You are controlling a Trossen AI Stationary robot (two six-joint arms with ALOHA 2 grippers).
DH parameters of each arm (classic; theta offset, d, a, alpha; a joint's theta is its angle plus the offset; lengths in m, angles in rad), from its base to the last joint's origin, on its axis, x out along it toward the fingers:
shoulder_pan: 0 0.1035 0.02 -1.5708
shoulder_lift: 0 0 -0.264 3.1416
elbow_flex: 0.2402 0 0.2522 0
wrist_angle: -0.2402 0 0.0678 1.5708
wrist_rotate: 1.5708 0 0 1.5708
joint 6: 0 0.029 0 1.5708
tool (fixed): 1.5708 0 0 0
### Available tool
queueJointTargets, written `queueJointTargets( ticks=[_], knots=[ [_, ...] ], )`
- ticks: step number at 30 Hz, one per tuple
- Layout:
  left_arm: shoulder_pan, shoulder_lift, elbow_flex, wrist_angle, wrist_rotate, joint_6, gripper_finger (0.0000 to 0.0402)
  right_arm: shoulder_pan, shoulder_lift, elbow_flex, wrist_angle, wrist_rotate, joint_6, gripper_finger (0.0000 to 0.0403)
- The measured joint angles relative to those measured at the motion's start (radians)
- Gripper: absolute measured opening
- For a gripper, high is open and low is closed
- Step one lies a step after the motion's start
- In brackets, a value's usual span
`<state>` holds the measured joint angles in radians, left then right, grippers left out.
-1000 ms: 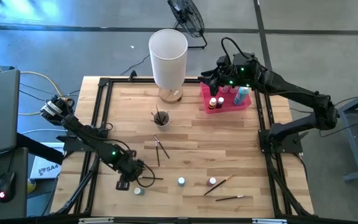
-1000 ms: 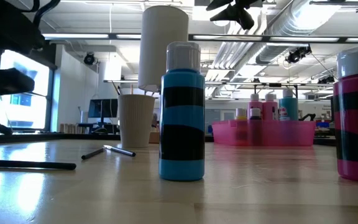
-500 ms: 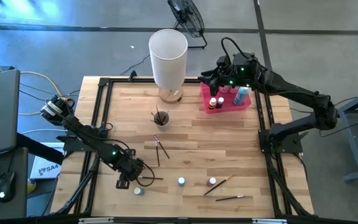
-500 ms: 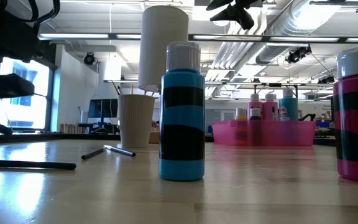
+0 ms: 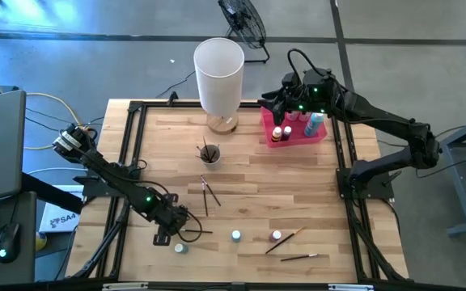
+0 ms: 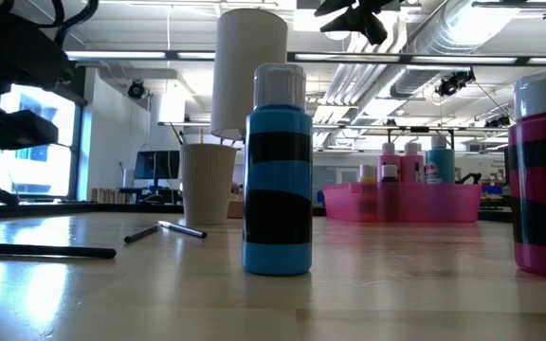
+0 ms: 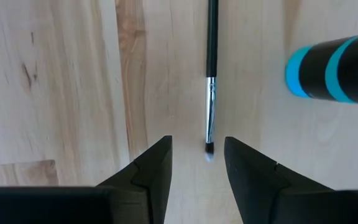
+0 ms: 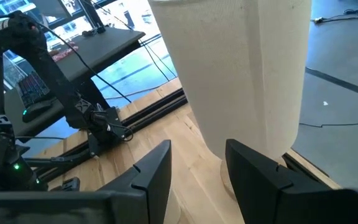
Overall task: Pick & Place Paint Supplies
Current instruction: Put the silver eyeshadow brush into the white cup
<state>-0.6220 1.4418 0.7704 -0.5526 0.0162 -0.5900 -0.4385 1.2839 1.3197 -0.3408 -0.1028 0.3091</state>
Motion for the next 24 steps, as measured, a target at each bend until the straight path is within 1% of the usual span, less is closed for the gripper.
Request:
queueJointTargets(
  ticks=[24],
  knots=[
    [0.0, 0.001, 0.0, -0.029, 0.0, -0.005, 0.0143, 0.0, 0.0, 0.0, 0.0, 0.0, 0.0, 0.0145]
  ],
)
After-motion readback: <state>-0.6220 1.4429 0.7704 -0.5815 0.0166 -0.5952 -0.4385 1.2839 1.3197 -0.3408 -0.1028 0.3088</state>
